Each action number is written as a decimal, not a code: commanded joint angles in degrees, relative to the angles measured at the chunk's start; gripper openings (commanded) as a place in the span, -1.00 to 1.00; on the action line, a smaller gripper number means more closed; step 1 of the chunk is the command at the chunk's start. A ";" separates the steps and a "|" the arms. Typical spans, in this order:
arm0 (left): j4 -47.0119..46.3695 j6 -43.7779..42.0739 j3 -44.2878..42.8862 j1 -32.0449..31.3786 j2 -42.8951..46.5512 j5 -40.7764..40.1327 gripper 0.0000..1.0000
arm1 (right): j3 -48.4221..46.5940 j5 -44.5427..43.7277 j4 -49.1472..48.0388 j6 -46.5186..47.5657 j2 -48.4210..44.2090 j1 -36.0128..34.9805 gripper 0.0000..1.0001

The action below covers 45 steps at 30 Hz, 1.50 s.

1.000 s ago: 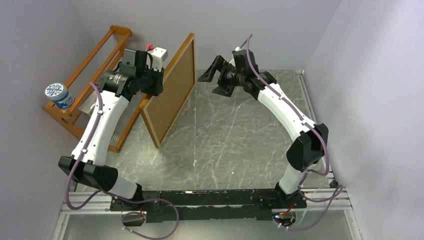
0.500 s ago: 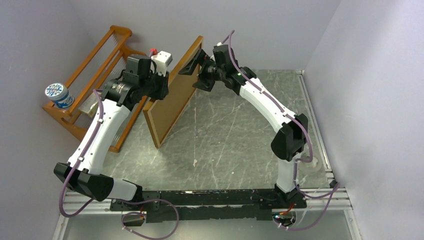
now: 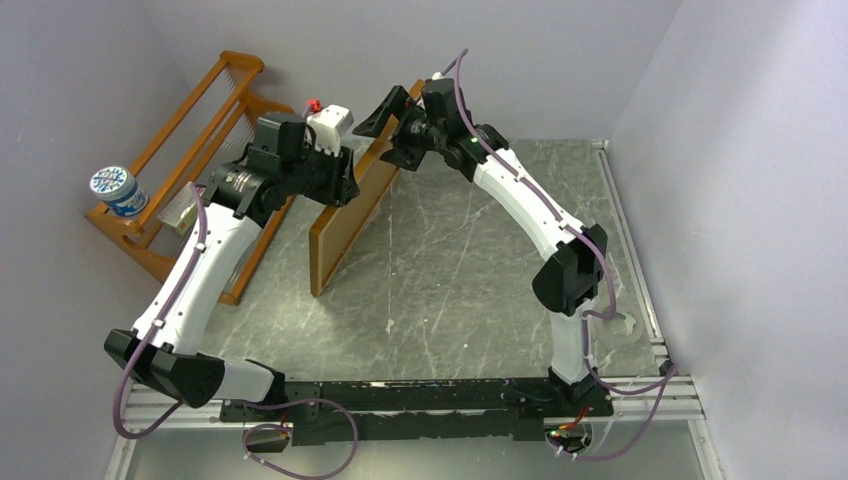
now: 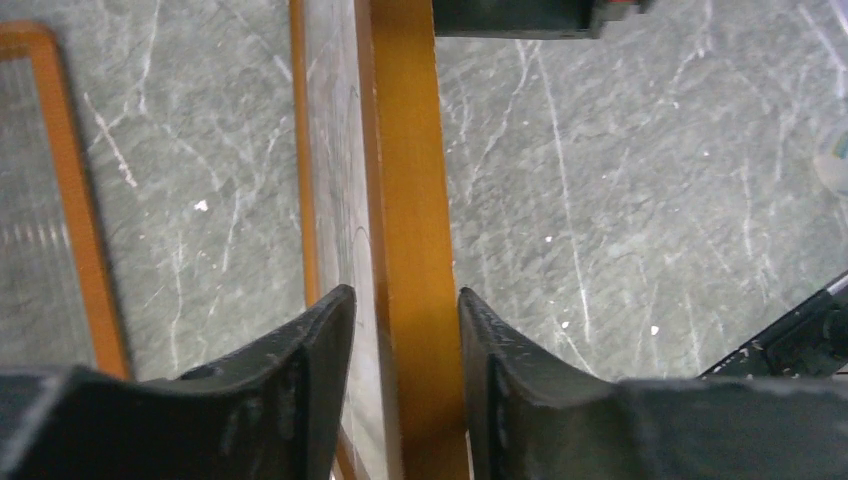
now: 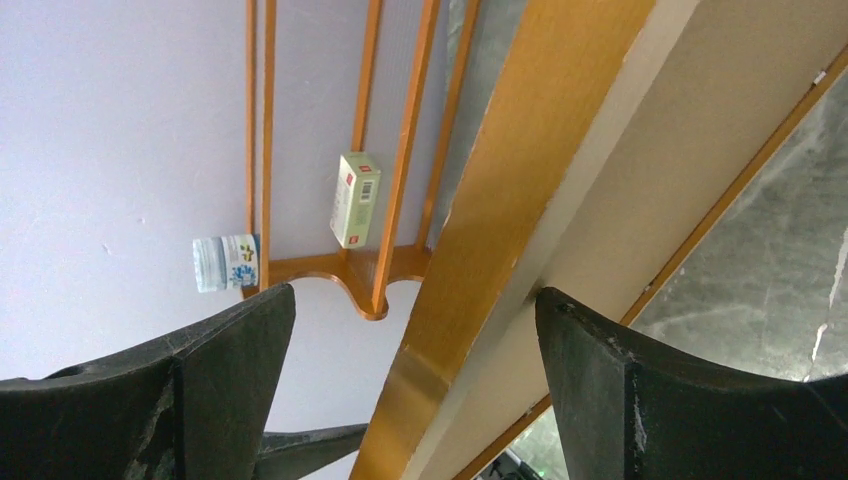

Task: Put the photo into the frame
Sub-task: Turn over the photo frame at the center of the board.

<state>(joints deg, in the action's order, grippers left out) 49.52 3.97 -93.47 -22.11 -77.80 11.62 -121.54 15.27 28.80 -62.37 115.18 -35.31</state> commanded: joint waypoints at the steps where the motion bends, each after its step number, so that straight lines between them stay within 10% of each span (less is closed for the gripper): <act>1: -4.20 1.83 1.90 -0.03 4.08 2.76 0.18 | -2.65 -1.14 3.20 0.92 0.06 -0.25 0.80; 18: -13.88 11.40 7.07 -0.02 6.87 1.98 0.46 | 28.14 8.39 4.71 9.61 -22.13 6.99 0.03; 34: -21.20 18.36 21.76 1.61 -6.71 -7.63 0.49 | 71.65 31.76 -40.34 13.54 -36.52 21.65 0.47; 45: -28.42 19.82 23.49 10.72 -19.26 -7.29 0.71 | 79.26 35.00 -51.84 12.62 -27.15 26.92 0.53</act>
<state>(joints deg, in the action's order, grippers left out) 26.39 22.26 -69.12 -14.55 -95.20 4.62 -43.68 48.31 -11.42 -49.52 86.00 -9.28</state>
